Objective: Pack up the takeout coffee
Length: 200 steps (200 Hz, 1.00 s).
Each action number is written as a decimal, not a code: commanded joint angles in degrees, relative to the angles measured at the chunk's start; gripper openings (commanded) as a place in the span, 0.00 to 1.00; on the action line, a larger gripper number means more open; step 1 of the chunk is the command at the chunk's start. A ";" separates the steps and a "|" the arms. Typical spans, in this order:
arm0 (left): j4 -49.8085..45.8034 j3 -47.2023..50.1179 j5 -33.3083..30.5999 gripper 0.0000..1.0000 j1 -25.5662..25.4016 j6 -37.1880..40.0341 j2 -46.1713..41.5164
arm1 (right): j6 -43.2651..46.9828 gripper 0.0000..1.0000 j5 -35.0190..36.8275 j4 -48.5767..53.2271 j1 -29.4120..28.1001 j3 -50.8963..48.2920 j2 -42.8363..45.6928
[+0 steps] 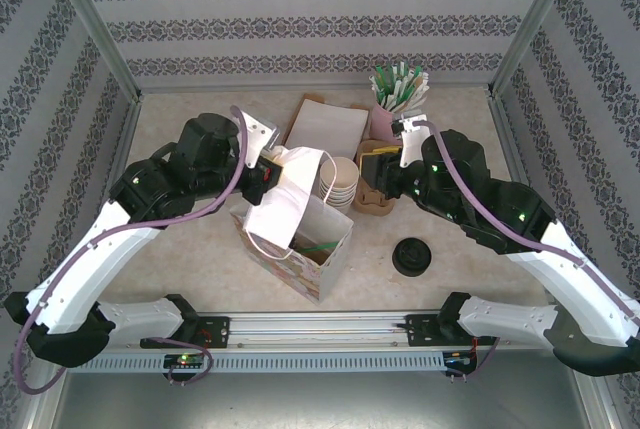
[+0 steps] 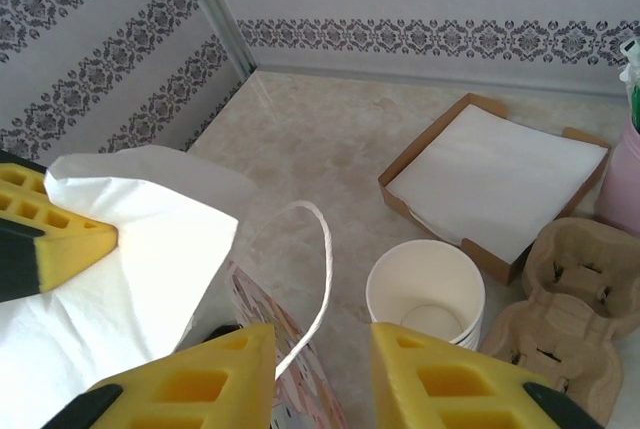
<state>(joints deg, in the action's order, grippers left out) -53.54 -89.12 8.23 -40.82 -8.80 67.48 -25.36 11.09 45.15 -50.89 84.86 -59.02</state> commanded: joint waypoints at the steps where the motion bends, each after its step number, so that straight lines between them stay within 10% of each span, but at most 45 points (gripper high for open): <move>1: 2.18 1.90 -2.88 0.00 0.03 2.50 0.53 | -0.87 0.32 1.47 -0.78 -0.35 -0.65 0.76; 200: 5.41 14.44 -2.79 0.09 0.03 10.59 1.19 | -0.38 0.37 2.79 0.61 -0.30 -2.06 -0.36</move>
<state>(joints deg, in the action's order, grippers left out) -48.21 -76.18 5.91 -40.80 0.05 67.94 -25.58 12.12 45.19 -50.89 83.81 -59.13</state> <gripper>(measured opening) 0.057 0.362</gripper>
